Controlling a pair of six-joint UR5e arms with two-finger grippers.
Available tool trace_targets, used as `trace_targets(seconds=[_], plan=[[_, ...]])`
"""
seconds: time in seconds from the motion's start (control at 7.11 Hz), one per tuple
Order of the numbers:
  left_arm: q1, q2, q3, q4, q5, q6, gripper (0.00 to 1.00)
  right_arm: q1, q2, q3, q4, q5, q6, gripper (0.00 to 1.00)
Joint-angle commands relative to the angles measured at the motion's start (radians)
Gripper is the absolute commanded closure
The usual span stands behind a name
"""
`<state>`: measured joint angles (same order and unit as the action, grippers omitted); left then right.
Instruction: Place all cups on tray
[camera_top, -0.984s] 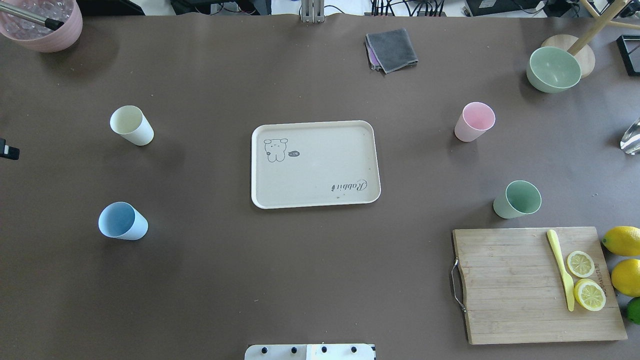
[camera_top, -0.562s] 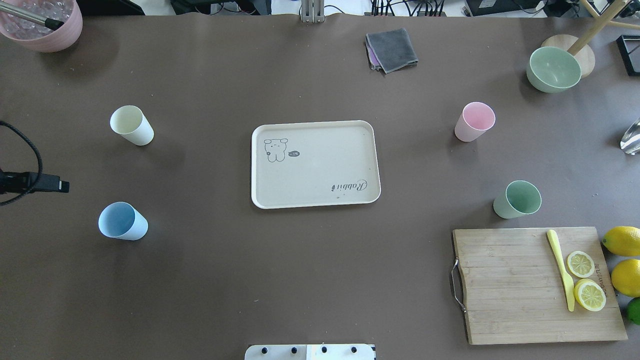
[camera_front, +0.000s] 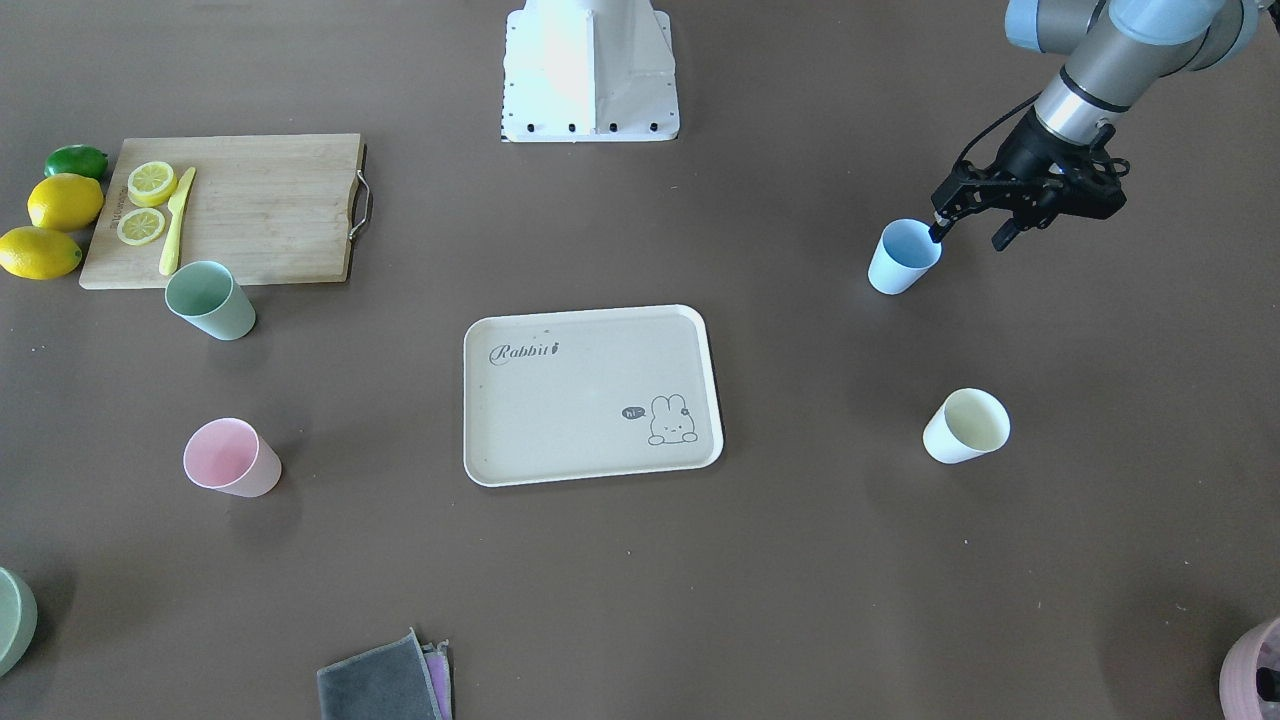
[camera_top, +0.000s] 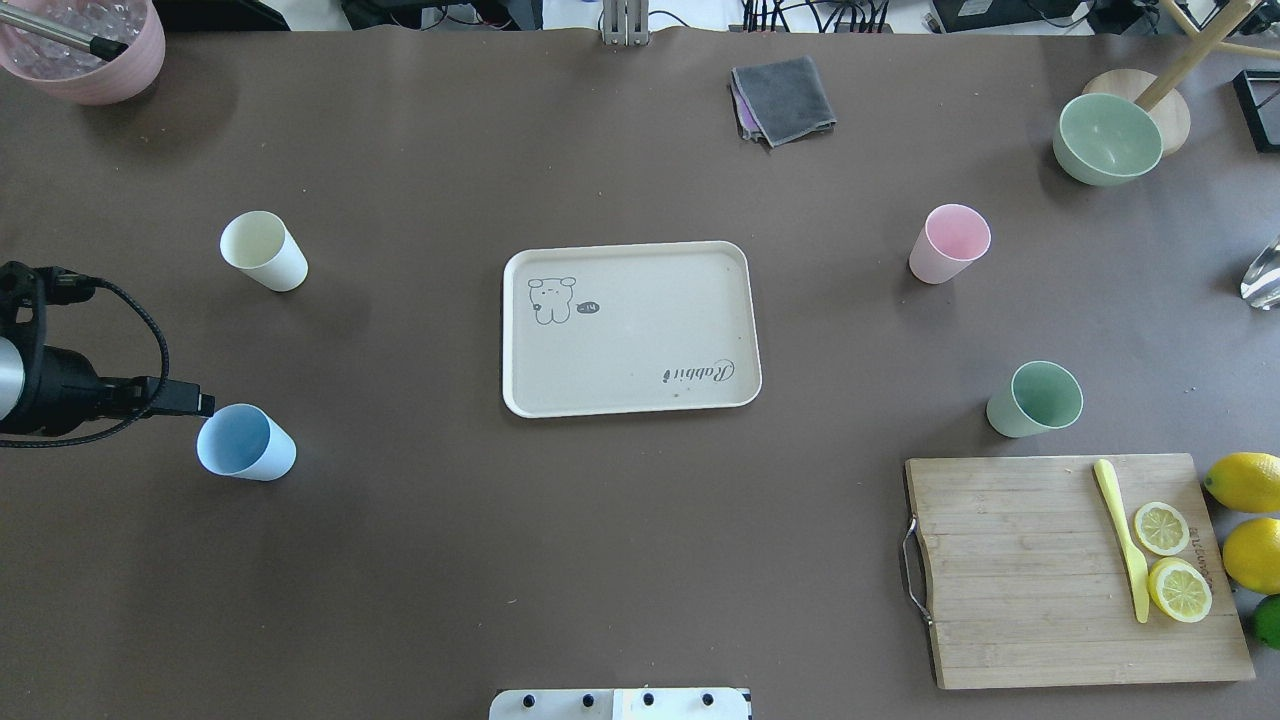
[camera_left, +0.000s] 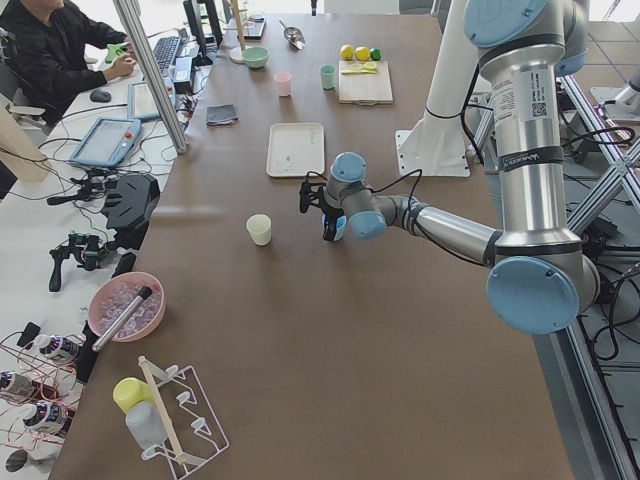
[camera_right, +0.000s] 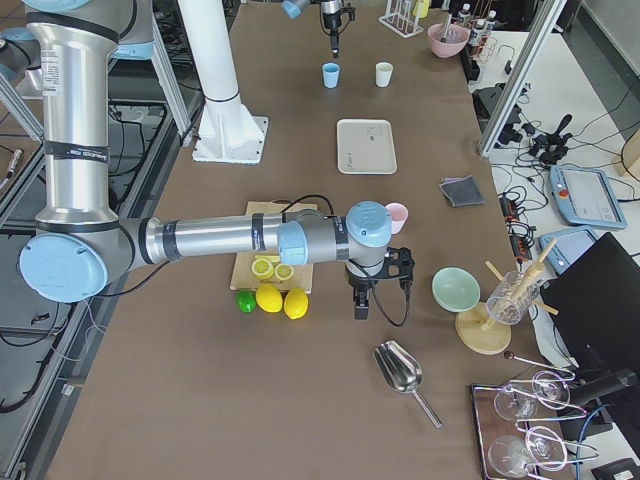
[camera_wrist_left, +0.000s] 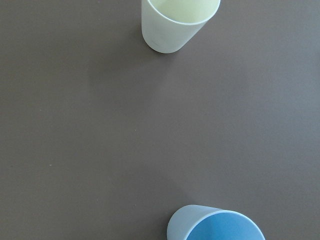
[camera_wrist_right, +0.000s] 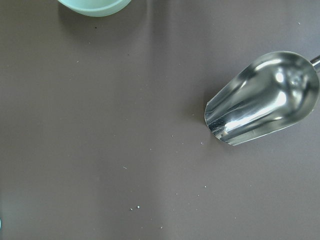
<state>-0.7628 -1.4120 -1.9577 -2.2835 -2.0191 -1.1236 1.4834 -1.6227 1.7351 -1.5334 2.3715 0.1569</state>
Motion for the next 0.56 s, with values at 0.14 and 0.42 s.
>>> trace_targets(seconds=[0.14,0.42], plan=[[0.005,-0.048,0.046,-0.001,-0.004,-0.005,0.05,0.000,0.001,0.001,0.001,0.000,0.001,0.00],[0.039,-0.045,0.053,-0.001,-0.001,-0.002,0.05,0.000,-0.002,0.001,-0.001,0.000,0.001,0.00]])
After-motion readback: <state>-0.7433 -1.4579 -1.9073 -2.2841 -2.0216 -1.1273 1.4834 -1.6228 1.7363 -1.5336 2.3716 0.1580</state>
